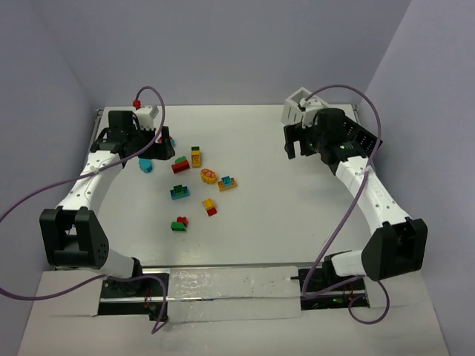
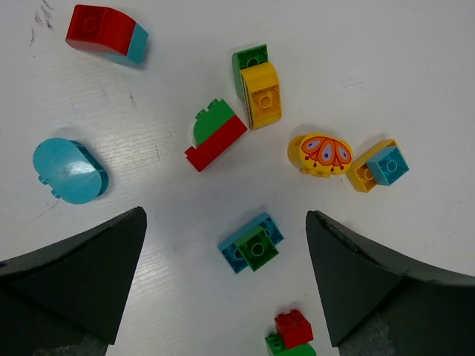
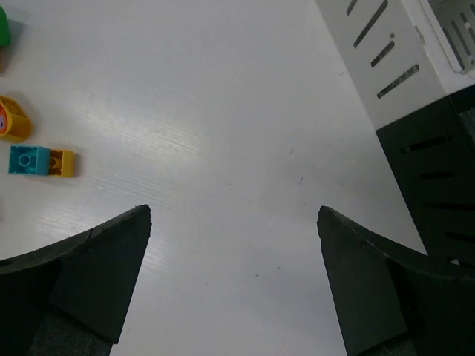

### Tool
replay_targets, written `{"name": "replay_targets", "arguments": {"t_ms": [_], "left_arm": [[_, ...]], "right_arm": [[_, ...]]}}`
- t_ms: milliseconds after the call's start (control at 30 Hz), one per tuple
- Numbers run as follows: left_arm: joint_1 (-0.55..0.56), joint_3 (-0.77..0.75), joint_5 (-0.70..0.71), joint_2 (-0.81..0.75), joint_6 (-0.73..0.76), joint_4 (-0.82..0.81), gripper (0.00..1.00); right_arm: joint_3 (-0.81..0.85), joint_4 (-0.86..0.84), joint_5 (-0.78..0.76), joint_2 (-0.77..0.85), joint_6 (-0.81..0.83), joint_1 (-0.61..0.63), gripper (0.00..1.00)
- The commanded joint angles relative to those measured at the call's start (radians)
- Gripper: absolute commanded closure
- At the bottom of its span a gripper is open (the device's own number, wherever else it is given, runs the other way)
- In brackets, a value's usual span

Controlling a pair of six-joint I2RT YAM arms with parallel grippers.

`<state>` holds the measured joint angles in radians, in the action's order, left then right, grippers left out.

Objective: Sort the legos into containers by color

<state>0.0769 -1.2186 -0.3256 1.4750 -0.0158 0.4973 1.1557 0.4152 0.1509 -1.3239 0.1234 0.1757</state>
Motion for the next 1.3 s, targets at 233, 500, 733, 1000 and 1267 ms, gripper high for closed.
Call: {"name": "replay_targets", "arguments": {"t_ms": [233, 500, 733, 1000, 1267], "left_arm": [[-0.017, -0.047, 0.017, -0.031, -0.014, 0.029, 0.01], [-0.049, 0.024, -0.013, -0.095, -0.009, 0.003, 0.01], [-0.155, -0.013, -0.187, -0.052, 0.048, 0.106, 0.01], [-0.174, -0.012, -0.234, -0.041, 0.071, 0.106, 0.01], [-0.175, -0.007, -0.235, -0.043, 0.066, 0.103, 0.01]], "right_arm": [[0.403, 0.179, 0.120, -0.330, 0.069, 0.215, 0.00], [0.833, 0.383, 0.005, -0.730, 0.114, 0.474, 0.00], [0.981, 0.484, -0.006, -0.909, 0.151, 0.569, 0.00], [0.995, 0.504, -0.002, -0.988, 0.162, 0.582, 0.00], [1.075, 0.515, 0.024, -1.073, 0.162, 0.584, 0.00]]}}
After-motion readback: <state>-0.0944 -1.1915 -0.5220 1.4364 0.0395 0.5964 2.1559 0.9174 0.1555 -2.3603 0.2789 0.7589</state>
